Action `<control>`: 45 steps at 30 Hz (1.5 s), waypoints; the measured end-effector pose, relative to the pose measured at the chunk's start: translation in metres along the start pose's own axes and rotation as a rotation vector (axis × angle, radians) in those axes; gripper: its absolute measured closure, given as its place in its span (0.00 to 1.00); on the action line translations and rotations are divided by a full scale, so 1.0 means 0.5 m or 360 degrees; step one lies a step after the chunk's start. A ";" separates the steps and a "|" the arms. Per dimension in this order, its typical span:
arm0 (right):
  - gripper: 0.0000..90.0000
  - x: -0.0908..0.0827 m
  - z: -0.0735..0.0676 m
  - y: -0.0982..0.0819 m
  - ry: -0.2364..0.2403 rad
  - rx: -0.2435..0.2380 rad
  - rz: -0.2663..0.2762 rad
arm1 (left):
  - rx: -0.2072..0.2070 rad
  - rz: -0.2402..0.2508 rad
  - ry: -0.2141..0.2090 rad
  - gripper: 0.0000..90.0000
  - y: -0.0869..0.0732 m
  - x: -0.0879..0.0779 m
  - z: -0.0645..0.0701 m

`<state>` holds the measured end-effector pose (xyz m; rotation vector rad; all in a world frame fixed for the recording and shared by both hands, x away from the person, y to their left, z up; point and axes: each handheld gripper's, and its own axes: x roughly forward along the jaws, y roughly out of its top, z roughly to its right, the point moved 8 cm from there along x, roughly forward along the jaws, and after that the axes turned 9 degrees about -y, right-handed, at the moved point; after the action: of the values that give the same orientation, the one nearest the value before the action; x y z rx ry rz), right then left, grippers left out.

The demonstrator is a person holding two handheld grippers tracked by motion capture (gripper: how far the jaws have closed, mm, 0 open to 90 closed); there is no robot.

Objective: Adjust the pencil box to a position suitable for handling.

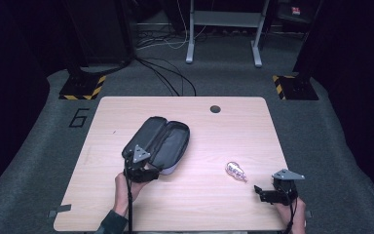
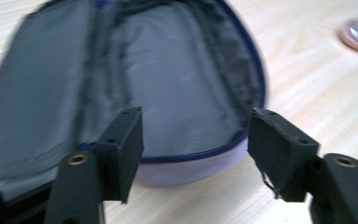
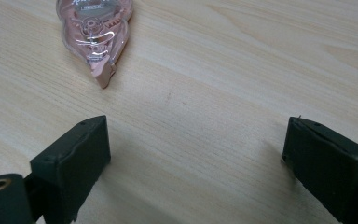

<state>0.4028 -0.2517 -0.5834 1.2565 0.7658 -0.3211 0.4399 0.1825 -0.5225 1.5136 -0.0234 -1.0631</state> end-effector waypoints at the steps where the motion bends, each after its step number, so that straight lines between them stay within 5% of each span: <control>1: 0.07 0.000 0.000 0.000 0.0000 0.0000 0.0000 | -0.0045 -0.0007 0.0012 0.35 -0.005 -0.005 -0.009; 8: 0.07 0.000 0.000 0.000 0.0001 0.0000 -0.0001 | -0.0234 -0.0052 0.0046 0.31 -0.037 -0.014 -0.051; 23: 0.08 0.000 0.000 0.000 -0.0001 0.0005 -0.0003 | -0.0303 -0.0131 -0.0008 0.29 -0.031 0.037 -0.102; 29: 0.08 0.000 0.000 0.000 -0.0002 0.0005 -0.0002 | -0.0380 -0.0063 -0.0025 0.27 -0.005 0.028 -0.100; 36: 0.08 0.000 0.001 0.000 -0.0005 0.0008 -0.0001 | -0.0468 -0.0150 -0.0054 0.26 -0.004 0.058 -0.094; 45: 0.08 0.000 0.001 0.000 -0.0004 0.0008 -0.0001 | -0.0486 -0.0106 -0.0053 0.26 0.006 0.075 -0.092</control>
<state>0.4030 -0.2520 -0.5834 1.2603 0.7635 -0.3255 0.4914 0.1964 -0.5490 1.2279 0.1603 -1.0911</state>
